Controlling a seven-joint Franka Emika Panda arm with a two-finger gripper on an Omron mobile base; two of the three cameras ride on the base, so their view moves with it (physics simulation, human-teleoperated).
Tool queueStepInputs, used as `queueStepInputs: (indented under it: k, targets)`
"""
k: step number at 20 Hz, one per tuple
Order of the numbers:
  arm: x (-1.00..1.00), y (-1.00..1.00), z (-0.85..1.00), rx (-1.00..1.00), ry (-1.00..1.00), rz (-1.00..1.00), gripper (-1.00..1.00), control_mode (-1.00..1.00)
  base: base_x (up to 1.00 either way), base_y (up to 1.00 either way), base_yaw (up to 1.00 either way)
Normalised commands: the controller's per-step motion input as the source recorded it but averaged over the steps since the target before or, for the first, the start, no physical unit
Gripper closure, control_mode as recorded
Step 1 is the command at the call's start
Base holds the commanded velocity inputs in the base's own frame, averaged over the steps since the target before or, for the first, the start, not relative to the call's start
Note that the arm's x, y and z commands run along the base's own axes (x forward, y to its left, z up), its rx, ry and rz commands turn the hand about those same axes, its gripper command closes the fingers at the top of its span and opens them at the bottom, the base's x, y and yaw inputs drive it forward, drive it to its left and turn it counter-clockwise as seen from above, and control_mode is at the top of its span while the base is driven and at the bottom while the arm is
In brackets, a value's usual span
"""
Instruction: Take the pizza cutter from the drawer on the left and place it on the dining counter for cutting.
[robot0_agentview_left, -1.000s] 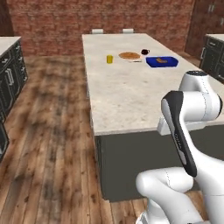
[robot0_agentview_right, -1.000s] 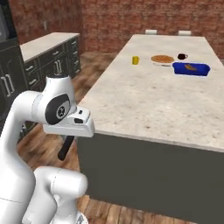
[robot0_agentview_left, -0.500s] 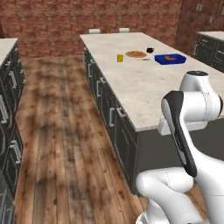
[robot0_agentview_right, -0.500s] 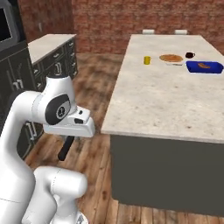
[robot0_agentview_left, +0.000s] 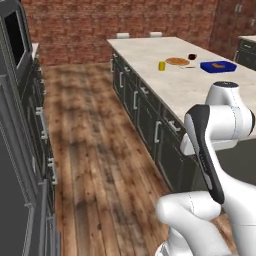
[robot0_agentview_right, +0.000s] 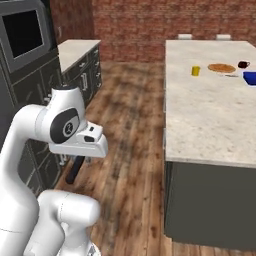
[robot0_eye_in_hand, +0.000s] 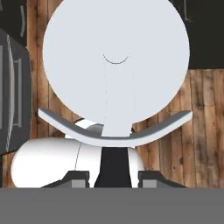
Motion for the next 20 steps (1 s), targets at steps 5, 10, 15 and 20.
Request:
queueStepInputs:
  k: [5, 10, 15, 20]
  targets:
    - [0.00, 0.00, 0.00, 0.00, 0.00, 0.00, 1.00, 1.00, 0.60, 0.49, 0.07]
    - [0.00, 0.00, 0.00, 0.00, 0.00, 0.00, 1.00, 1.00, 0.72, 0.23, 0.11]
    - [0.00, 0.00, 0.00, 0.00, 0.00, 0.00, 1.00, 1.00, 0.73, 0.30, 0.07]
    - [0.00, 0.00, 0.00, 0.00, 0.00, 0.00, 1.00, 1.00, 0.73, 0.43, 0.02]
